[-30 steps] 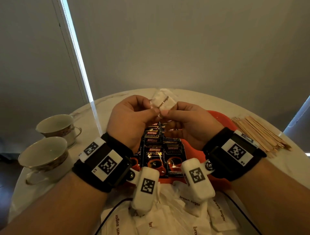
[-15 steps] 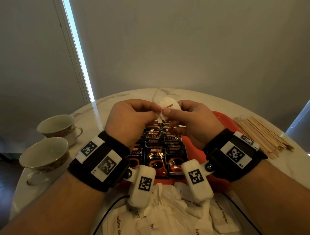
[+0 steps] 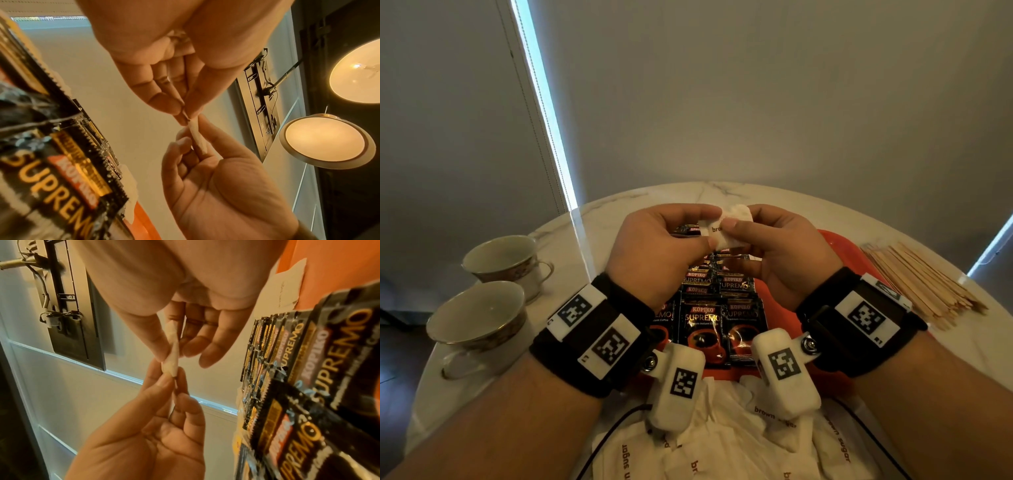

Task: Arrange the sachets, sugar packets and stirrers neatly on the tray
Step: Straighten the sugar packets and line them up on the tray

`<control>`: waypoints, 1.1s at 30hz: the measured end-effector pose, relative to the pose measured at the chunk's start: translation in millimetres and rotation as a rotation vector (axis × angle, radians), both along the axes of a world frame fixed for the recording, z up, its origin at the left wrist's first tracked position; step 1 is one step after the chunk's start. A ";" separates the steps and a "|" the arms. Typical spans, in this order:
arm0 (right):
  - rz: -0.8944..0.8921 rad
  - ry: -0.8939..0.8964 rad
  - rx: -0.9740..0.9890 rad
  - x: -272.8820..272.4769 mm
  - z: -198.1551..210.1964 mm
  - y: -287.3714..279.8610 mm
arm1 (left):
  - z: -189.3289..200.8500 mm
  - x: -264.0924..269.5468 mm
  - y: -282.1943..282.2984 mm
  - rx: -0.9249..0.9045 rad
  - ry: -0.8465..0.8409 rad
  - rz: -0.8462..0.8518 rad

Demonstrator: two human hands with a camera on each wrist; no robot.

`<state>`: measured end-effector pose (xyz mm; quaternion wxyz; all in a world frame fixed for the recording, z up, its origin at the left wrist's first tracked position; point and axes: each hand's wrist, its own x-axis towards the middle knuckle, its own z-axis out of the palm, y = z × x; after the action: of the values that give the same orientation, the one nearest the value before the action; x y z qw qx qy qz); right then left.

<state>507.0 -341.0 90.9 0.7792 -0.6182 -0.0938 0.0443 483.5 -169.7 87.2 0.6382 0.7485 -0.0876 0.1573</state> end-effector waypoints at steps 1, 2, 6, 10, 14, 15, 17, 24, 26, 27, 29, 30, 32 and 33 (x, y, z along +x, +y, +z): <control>-0.021 -0.001 -0.003 0.8 0.1 -0.1 | -0.5 0.8 0.0 0.002 0.005 0.004; -0.045 0.003 -0.007 1.8 -0.2 -0.1 | -0.8 1.1 0.2 -0.001 0.010 0.006; -0.151 0.033 -0.007 5.8 -1.7 0.7 | -1.7 2.9 1.9 -0.006 0.035 0.006; -0.156 0.042 -0.005 9.1 0.4 -5.6 | -0.6 2.8 4.0 -0.018 0.058 0.004; -0.025 0.023 -0.149 9.5 4.3 -14.6 | -0.2 2.5 3.7 0.001 0.049 -0.008; -0.035 0.021 -0.167 10.5 5.8 -17.3 | -0.6 2.9 3.5 0.006 0.044 -0.006; -0.125 0.041 -0.186 17.1 7.4 -25.7 | -1.2 3.2 3.8 -0.005 0.043 0.006; -0.387 0.398 -0.277 60.7 -23.5 -63.7 | -3.4 7.3 6.9 -0.101 0.073 0.022; -0.384 0.442 -0.361 65.5 -28.3 -65.7 | -4.0 9.1 7.5 -0.120 0.085 0.021; -0.381 0.450 -0.401 66.8 -29.3 -66.0 | -4.1 9.8 7.9 -0.129 0.090 0.019; -0.377 0.452 -0.488 68.0 -29.6 -65.2 | -4.0 11.2 8.8 -0.138 0.092 0.018; -0.376 0.447 -0.527 68.6 -29.5 -64.1 | -4.1 11.7 9.2 -0.142 0.091 0.021; -0.372 0.428 -0.600 68.4 -28.4 -61.6 | -3.9 12.5 9.6 -0.151 0.081 0.026; -0.372 0.419 -0.619 67.2 -26.9 -60.2 | -4.1 12.6 9.6 -0.153 0.078 0.028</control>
<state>574.2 -401.2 64.0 0.5534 -0.8073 0.1980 0.0536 496.1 -160.1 83.1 0.6942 0.7043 -0.0399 0.1432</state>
